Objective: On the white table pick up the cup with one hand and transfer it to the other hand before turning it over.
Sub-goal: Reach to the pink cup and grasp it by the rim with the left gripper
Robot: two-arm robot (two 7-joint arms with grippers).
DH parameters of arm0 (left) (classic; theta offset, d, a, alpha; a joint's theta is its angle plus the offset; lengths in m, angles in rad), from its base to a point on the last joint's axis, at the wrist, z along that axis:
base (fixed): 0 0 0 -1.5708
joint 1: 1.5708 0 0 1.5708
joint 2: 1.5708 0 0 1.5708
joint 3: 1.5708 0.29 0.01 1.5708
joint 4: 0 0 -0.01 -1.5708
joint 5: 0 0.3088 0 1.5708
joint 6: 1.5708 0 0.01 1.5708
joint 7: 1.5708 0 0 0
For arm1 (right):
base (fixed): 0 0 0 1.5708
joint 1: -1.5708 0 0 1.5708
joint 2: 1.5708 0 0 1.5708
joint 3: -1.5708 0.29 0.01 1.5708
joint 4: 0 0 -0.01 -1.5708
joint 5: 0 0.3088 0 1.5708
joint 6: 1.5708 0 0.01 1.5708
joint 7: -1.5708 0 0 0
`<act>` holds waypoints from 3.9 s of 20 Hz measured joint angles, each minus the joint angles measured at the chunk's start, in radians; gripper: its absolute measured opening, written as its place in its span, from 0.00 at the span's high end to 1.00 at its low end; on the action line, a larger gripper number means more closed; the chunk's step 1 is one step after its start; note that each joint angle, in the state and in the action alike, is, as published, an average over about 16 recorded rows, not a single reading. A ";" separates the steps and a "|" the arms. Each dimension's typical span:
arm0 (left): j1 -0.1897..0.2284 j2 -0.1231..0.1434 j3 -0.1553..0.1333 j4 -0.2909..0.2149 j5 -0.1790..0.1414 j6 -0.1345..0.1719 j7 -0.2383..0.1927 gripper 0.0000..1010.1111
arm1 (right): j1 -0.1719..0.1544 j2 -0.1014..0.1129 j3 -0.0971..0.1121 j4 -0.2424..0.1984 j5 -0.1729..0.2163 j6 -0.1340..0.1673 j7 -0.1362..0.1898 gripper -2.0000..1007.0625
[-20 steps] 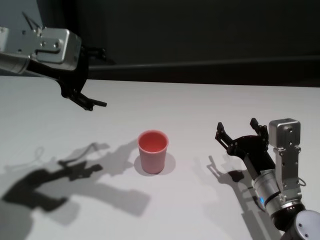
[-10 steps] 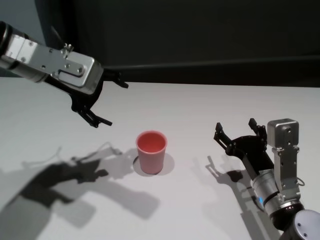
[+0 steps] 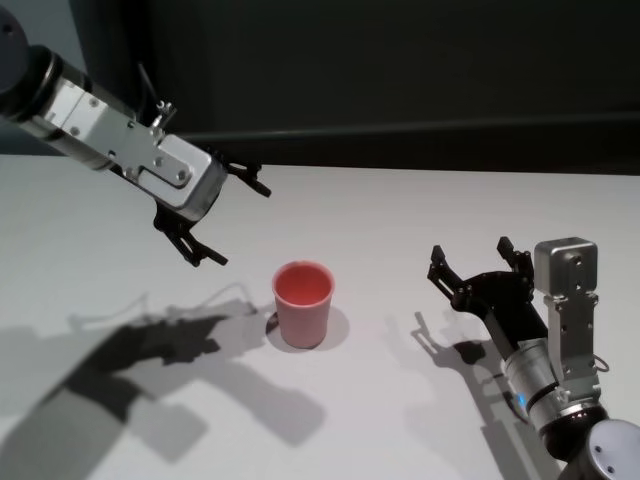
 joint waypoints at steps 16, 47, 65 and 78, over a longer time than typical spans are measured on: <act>-0.033 -0.049 0.101 0.048 0.059 -0.085 -0.001 0.01 | 0.000 0.000 0.000 0.000 0.000 0.000 0.000 0.00; -0.064 -0.093 0.216 0.126 0.085 -0.154 0.030 0.01 | 0.000 0.000 0.000 0.000 0.000 0.000 0.000 0.01; -0.080 -0.110 0.286 0.151 0.136 -0.214 0.077 0.01 | 0.000 0.000 0.000 0.000 0.000 0.000 0.000 0.01; -0.097 -0.131 0.333 0.180 0.183 -0.247 0.116 0.01 | 0.000 0.000 0.000 0.000 0.000 0.000 0.000 0.00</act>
